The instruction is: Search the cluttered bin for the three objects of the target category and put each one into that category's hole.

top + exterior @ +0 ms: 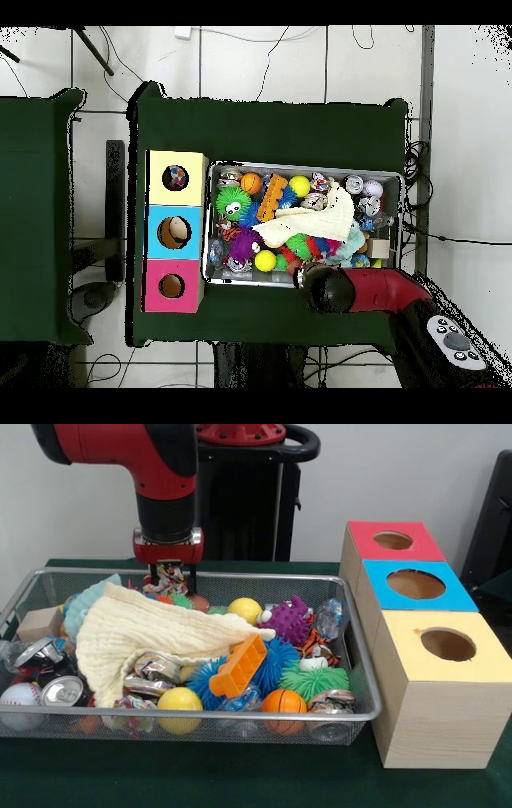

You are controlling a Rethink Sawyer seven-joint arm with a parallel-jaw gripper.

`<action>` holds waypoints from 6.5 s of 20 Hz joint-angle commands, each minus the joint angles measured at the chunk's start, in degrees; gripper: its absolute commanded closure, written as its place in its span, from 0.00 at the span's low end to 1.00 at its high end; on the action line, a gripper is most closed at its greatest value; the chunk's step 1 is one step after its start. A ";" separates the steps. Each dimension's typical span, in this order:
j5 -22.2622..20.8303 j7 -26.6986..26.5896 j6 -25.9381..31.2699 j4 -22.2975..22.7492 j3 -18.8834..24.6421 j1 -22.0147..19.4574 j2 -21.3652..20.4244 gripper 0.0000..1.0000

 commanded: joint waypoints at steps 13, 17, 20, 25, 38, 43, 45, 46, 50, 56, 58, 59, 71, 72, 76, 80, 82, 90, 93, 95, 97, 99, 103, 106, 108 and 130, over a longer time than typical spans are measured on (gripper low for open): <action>-2.08 0.87 -2.27 -2.82 1.70 -0.48 3.02 1.00; -1.03 2.07 -1.60 -1.99 1.51 0.52 0.83 1.00; 2.82 0.71 1.66 0.84 4.96 -0.70 -4.55 1.00; 11.34 -1.99 12.41 2.56 8.95 -1.18 -13.39 1.00; 19.39 -1.05 23.93 -3.60 10.19 3.32 -17.93 1.00; 21.00 0.95 24.83 -5.98 9.80 5.91 -17.23 1.00; 21.47 1.68 25.16 -7.10 9.36 7.06 -16.84 1.00; 21.80 1.93 25.79 -7.85 9.10 7.65 -16.59 1.00; 22.92 3.48 27.08 -10.70 8.17 10.31 -16.23 1.00; 25.25 6.41 30.39 -15.15 6.81 14.22 -15.72 1.00; 25.52 7.15 32.23 -17.32 6.21 15.62 -15.56 1.00; 25.58 7.45 32.96 -18.49 5.97 16.32 -15.28 1.00; 25.73 13.41 33.18 -28.06 2.02 24.29 -7.96 1.00; 25.84 13.83 32.89 -28.65 1.63 24.92 -7.28 1.00; 26.26 14.56 32.89 -31.57 0.35 26.97 -4.51 1.00; 26.80 15.47 32.78 -34.32 -0.84 28.75 -1.77 1.00; 27.02 15.40 32.57 -35.64 -1.12 29.28 -0.44 1.00; 28.42 15.83 31.68 -37.34 -3.24 31.39 1.29 1.00; 28.75 15.89 31.01 -38.23 -4.14 32.25 2.07 1.00; 29.17 16.18 31.05 -38.58 -4.70 32.90 2.33 1.00; 29.61 16.73 31.09 -38.72 -5.43 33.83 2.39 1.00; 30.03 17.30 31.01 -38.93 -6.10 34.74 2.54 1.00; 30.87 18.25 30.05 -38.95 -7.06 36.20 3.28 1.00; 31.55 18.33 29.25 -38.01 -7.66 36.81 3.18 1.00; 32.04 18.12 29.25 -37.18 -8.17 37.15 2.46 1.00; 33.87 18.10 19.34 -28.71 -10.87 39.06 2.06 1.00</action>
